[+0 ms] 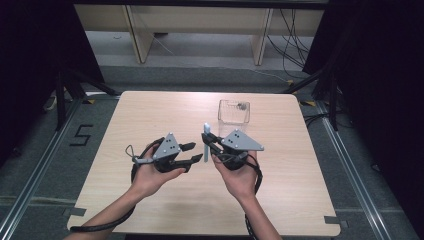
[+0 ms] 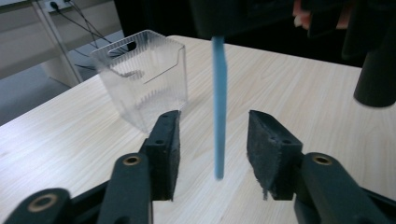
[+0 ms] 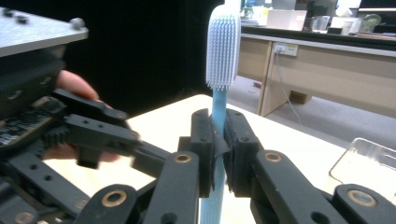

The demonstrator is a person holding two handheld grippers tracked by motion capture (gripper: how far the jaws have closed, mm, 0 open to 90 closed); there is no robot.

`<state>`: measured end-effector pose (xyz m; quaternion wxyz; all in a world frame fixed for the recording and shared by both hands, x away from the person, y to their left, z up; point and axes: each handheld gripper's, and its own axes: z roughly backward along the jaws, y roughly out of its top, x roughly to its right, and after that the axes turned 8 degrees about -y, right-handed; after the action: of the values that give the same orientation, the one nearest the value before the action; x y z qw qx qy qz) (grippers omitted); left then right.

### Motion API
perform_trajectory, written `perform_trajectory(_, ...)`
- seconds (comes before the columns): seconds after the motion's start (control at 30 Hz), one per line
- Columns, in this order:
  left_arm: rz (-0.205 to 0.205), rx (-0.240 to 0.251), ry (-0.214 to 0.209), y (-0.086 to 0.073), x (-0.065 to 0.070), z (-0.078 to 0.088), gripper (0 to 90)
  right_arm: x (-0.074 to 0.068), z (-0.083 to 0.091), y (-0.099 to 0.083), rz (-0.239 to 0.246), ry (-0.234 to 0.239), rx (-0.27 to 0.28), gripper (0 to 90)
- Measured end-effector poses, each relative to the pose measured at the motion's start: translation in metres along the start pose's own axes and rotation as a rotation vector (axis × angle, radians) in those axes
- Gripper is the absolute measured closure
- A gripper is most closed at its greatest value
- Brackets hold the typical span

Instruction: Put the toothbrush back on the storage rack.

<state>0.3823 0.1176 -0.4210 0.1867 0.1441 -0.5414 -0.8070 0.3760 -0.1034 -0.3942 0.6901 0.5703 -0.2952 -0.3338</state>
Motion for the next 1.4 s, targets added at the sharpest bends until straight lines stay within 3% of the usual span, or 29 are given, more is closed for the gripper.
perform_trajectory(0.17, -0.016, -0.028, 0.053, -0.009, -0.009, 0.019, 48.9, 0.006, 0.001, 0.0, -0.001, -0.001, 0.015, 83.6)
perform_trajectory(0.23, -0.013, -0.037, 0.069, -0.014, -0.013, 0.027, 47.9, 0.008, 0.002, 0.001, 0.011, -0.022, 0.009, 83.6)
perform_trajectory(0.33, -0.003, -0.046, 0.095, -0.022, -0.019, 0.04, 45.8, 0.009, 0.002, 0.001, 0.0, -0.018, 0.007, 83.6)
perform_trajectory(0.47, 0.03, -0.024, 0.117, -0.034, -0.025, 0.055, 43.6, 0.009, 0.003, 0.001, -0.004, -0.033, 0.003, 83.6)
perform_trajectory(0.5, 0.036, -0.023, 0.126, -0.038, -0.026, 0.059, 43.3, 0.011, 0.002, 0.001, 0.017, -0.029, 0.011, 83.6)
perform_trajectory(0.77, 0.083, 0.019, 0.181, -0.062, -0.03, 0.082, 39.0, 0.014, 0.003, 0.0, -0.012, -0.04, -0.005, 83.5)
perform_trajectory(0.93, 0.086, 0.035, 0.204, -0.069, -0.029, 0.089, 37.3, 0.018, 0.003, 0.002, 0.006, -0.053, 0.008, 83.5)
perform_trajectory(1.0, 0.088, 0.04, 0.209, -0.072, -0.029, 0.09, 37.1, 0.018, 0.003, 0.002, -0.023, -0.051, 0.009, 83.5)
perform_trajectory(1.23, 0.097, 0.061, 0.234, -0.083, -0.03, 0.096, 36.5, 0.026, 0.006, 0.002, 0.003, -0.083, 0.007, 83.5)
perform_trajectory(1.27, 0.098, 0.067, 0.236, -0.085, -0.029, 0.096, 36.3, 0.025, 0.005, 0.002, -0.02, -0.072, 0.01, 83.6)
perform_trajectory(1.37, 0.116, 0.076, 0.245, -0.092, -0.028, 0.098, 36.1, 0.029, 0.006, 0.003, 0.0, -0.096, 0.014, 83.5)
perform_trajectory(1.4, 0.119, 0.081, 0.246, -0.094, -0.028, 0.098, 35.9, 0.029, 0.006, 0.004, -0.016, -0.086, 0.007, 83.5)
